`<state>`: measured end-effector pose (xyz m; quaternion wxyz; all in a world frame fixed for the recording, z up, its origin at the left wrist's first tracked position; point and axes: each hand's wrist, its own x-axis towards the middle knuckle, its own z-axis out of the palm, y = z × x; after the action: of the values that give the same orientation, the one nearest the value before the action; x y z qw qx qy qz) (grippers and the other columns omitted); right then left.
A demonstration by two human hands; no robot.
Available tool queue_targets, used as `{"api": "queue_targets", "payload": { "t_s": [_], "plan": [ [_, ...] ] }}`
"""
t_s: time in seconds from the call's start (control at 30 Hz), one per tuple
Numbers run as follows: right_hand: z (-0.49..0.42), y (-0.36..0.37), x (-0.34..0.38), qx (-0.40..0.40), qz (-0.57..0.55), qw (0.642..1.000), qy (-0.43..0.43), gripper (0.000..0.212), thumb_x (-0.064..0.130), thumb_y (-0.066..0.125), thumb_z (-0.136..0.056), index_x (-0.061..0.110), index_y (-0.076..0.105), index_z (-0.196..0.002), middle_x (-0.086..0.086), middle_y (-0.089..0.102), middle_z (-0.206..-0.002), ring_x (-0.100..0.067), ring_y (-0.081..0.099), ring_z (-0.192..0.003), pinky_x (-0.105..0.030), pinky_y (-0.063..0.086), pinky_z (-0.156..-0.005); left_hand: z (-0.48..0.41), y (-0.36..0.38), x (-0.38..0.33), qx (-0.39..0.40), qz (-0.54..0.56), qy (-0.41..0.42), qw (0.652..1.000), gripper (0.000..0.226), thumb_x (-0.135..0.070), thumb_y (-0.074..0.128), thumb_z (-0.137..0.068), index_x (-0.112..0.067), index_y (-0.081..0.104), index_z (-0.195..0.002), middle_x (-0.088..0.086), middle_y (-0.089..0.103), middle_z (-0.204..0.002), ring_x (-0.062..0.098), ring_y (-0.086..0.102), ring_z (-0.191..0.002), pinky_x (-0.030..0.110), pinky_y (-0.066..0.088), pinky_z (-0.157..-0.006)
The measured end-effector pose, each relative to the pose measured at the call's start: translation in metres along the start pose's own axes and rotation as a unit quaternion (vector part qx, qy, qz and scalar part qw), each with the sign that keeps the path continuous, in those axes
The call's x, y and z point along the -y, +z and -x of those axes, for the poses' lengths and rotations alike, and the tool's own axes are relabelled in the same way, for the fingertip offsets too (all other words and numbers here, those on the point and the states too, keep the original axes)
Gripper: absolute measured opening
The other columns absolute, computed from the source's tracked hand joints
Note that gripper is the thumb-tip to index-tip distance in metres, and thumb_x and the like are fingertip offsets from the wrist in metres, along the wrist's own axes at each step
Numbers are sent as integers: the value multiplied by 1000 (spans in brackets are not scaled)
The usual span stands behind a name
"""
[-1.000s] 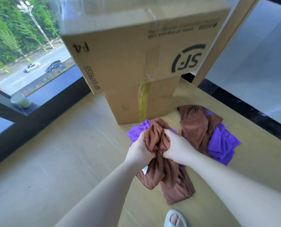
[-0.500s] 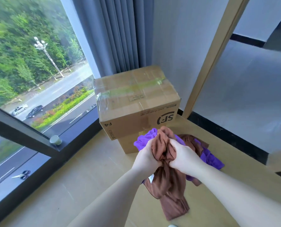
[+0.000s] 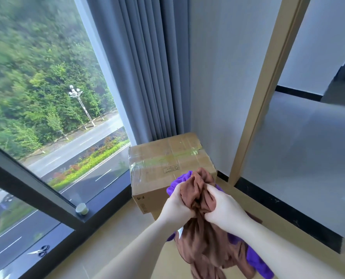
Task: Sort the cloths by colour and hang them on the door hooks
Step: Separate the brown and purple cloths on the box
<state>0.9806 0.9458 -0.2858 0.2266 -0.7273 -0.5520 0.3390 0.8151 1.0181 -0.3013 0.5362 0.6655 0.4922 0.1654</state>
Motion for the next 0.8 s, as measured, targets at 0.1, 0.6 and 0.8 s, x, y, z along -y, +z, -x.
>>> {"api": "queue_targets", "payload": {
  "t_s": [0.1,0.6,0.8],
  "plan": [
    [-6,-16,9,-6,-5,1000,-7,81,19,65,-73,49,42,-144,17,64,-120,-16,61,-112,-29,51,-89,-4,-7,-21,-1,11,18,1000,78,-4,72,-66,-44,55,-131,-19,72,-110,1,67,-105,33,57,-95],
    [-87,-68,39,-51,-53,997,-1,88,15,68,-71,45,41,-150,11,62,-127,-14,59,-117,-27,49,-95,-88,-52,-89,43,87,8,995,53,4,64,-68,-28,67,-110,-5,69,-87,12,64,-80,31,54,-79],
    [-152,-75,40,-76,-90,992,48,88,20,70,-70,51,42,-147,16,62,-124,-8,61,-112,-25,49,-92,-165,-68,-93,86,115,5,990,60,3,60,-73,-35,64,-119,7,75,-105,16,67,-89,40,57,-92]
  ]
}}
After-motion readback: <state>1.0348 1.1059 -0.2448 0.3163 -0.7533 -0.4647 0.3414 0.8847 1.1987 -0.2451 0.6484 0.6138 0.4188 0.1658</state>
